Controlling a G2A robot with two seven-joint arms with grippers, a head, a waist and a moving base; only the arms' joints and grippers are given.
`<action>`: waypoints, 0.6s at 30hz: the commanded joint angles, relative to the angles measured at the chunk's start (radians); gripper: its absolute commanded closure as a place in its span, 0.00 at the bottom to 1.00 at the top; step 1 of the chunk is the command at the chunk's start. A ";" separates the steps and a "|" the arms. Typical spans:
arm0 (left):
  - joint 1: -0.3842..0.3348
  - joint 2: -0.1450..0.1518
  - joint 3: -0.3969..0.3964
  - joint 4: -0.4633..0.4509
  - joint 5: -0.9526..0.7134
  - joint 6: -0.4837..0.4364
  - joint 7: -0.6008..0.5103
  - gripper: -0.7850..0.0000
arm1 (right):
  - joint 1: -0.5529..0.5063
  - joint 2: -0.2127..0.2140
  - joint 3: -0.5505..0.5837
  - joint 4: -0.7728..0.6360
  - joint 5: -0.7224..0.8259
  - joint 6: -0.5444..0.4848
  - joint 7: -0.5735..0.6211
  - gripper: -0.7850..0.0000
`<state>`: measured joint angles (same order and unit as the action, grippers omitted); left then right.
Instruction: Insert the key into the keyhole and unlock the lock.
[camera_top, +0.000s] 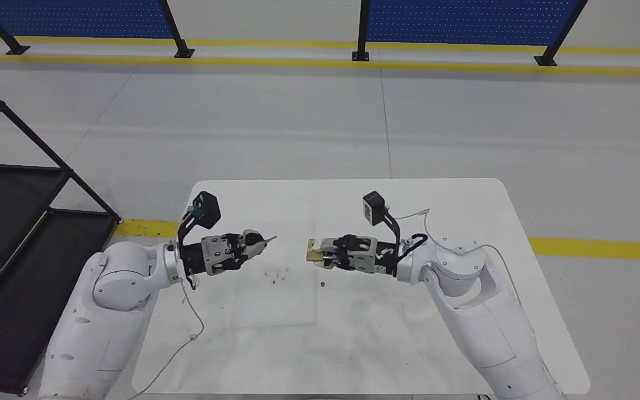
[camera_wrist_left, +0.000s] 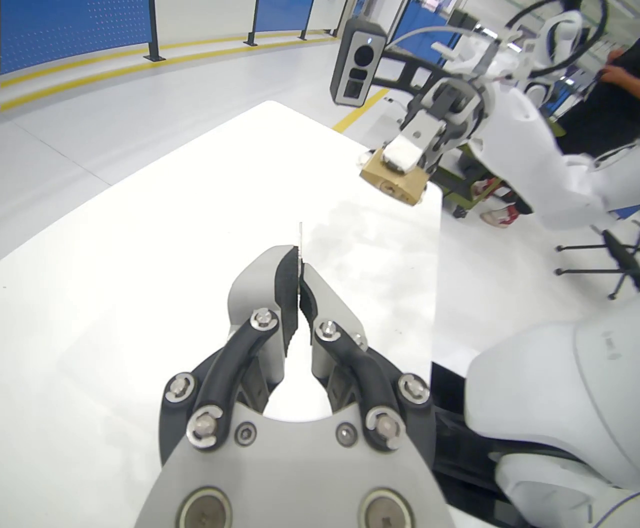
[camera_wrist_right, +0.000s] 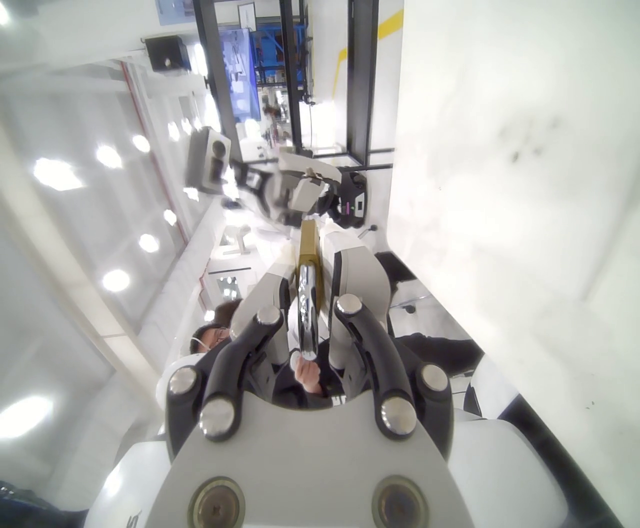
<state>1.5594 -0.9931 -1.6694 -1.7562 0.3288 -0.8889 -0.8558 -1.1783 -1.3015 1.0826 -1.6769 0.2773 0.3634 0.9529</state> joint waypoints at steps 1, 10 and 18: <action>-0.001 0.000 0.000 0.001 -0.036 0.002 -0.010 1.00 | 0.000 0.000 0.000 0.000 0.000 0.000 0.000 1.00; -0.006 0.000 0.004 -0.010 -0.007 -0.081 0.051 1.00 | 0.000 0.000 0.000 0.000 0.000 0.000 0.000 1.00; 0.012 -0.016 -0.037 -0.126 0.651 -0.123 0.486 1.00 | 0.000 0.000 0.000 0.000 0.000 0.000 0.000 1.00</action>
<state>1.5645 -1.0072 -1.7069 -1.8804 0.8275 -1.0124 -0.4724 -1.1788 -1.3015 1.0827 -1.6774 0.2768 0.3631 0.9531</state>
